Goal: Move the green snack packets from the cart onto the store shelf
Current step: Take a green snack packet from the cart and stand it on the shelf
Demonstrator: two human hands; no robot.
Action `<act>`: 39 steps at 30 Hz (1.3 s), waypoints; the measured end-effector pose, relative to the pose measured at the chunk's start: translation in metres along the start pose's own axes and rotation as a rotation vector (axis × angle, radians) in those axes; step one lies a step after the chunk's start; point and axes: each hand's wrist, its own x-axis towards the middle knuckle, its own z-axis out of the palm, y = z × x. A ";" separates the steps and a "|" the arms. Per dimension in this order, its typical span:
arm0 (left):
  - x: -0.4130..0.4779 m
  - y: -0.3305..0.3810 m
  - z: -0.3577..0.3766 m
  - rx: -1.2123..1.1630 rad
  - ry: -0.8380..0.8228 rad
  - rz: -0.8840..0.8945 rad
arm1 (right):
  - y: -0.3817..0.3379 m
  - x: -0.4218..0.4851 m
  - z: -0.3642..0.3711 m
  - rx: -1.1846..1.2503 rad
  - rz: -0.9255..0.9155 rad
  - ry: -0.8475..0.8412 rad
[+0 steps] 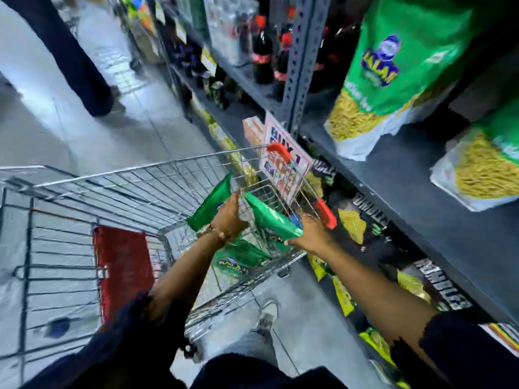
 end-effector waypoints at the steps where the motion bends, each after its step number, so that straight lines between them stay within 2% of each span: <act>1: 0.013 -0.004 0.000 -0.051 -0.016 -0.053 | 0.000 0.009 0.002 -0.040 0.038 -0.025; 3: 0.035 -0.014 0.003 -0.149 -0.113 -0.122 | -0.002 0.019 0.004 -0.101 0.110 -0.079; 6: 0.068 -0.031 0.020 -0.236 -0.259 -0.107 | -0.003 0.038 0.016 -0.136 0.138 -0.151; 11: 0.087 -0.023 0.030 -0.274 -0.401 -0.048 | 0.003 0.053 0.028 -0.173 0.133 -0.083; 17: 0.082 -0.019 0.034 -0.416 -0.284 -0.097 | 0.007 0.050 0.019 -0.132 0.214 0.005; 23: 0.062 -0.009 0.021 -0.543 -0.099 -0.119 | 0.006 0.035 -0.006 0.132 0.194 0.127; 26: 0.041 0.015 -0.007 -0.527 0.056 -0.017 | 0.003 0.020 -0.025 0.318 0.148 0.248; 33: 0.008 0.071 -0.062 -0.549 0.212 0.248 | -0.016 -0.037 -0.101 0.925 -0.056 0.505; 37: -0.006 0.129 -0.078 -0.474 0.338 0.346 | -0.018 -0.075 -0.143 1.112 -0.161 0.630; 39: -0.017 0.160 -0.084 -0.408 0.335 0.429 | -0.014 -0.098 -0.163 1.189 -0.179 0.683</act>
